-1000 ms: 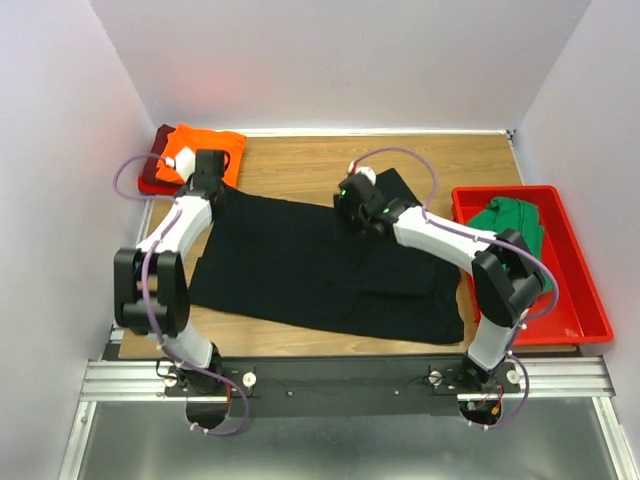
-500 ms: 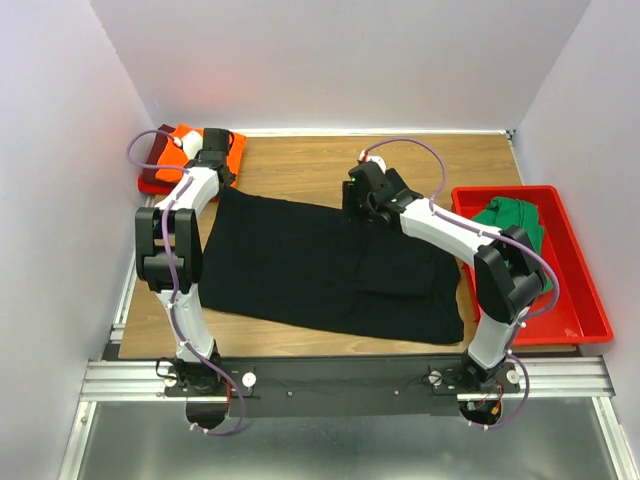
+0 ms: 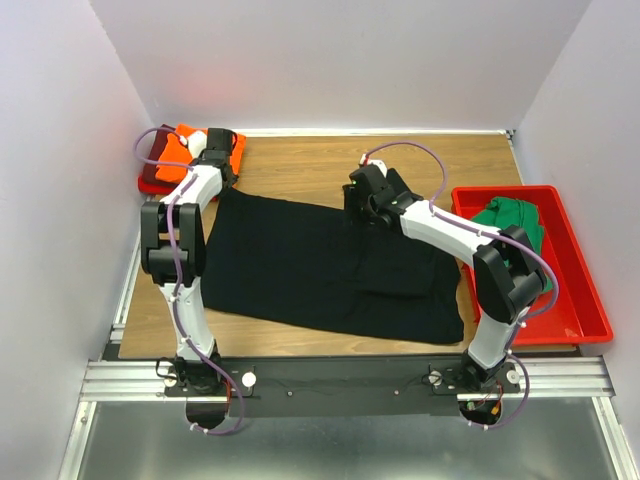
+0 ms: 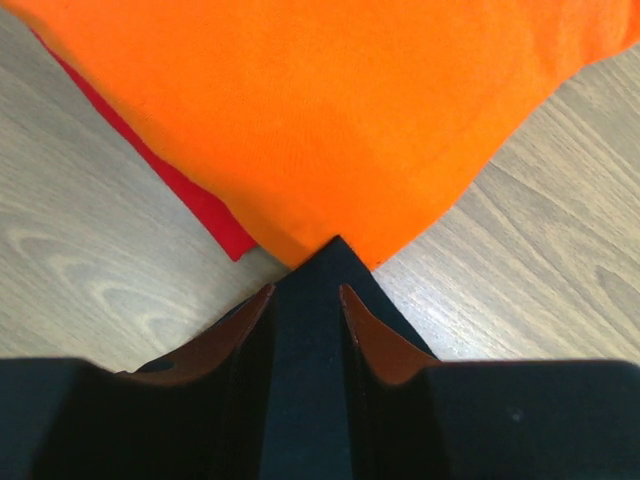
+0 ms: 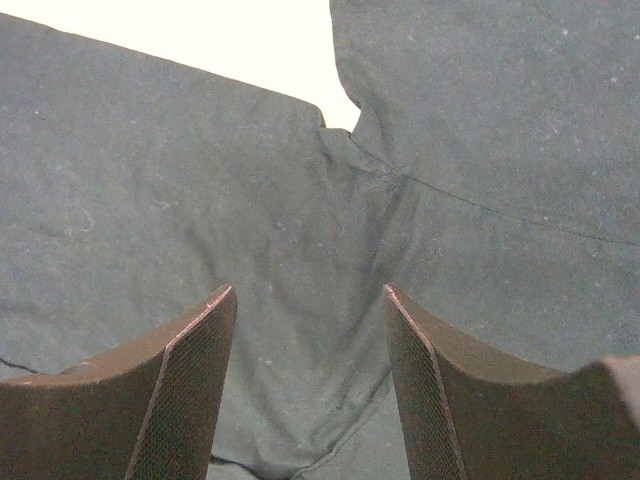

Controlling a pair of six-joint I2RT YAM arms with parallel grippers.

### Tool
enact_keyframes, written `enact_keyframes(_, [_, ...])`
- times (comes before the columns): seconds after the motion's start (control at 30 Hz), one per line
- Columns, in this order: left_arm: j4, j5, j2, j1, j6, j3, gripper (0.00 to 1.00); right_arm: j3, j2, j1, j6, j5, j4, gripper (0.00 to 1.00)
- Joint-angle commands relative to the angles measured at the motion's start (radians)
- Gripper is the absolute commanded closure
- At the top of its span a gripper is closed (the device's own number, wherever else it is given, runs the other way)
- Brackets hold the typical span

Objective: Fold and stack the t-shirts
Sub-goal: Fold the tshirt

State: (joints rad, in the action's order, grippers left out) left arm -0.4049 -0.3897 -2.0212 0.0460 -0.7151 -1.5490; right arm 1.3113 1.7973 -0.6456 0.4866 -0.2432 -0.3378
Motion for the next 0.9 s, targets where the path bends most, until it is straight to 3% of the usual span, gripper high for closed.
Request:
enact_keyframes(0.0, [0.002,-0.018,-0.037,-0.001,0.022,-0.040,0.62,-0.021,-0.016,0.008,-0.006,-0.022,0.014,0.33])
enact_keyframes(0.87, [-0.006,-0.009,-0.106,0.002,0.032,-0.126,0.67,-0.044,-0.015,0.018,0.006,-0.019,0.033,0.35])
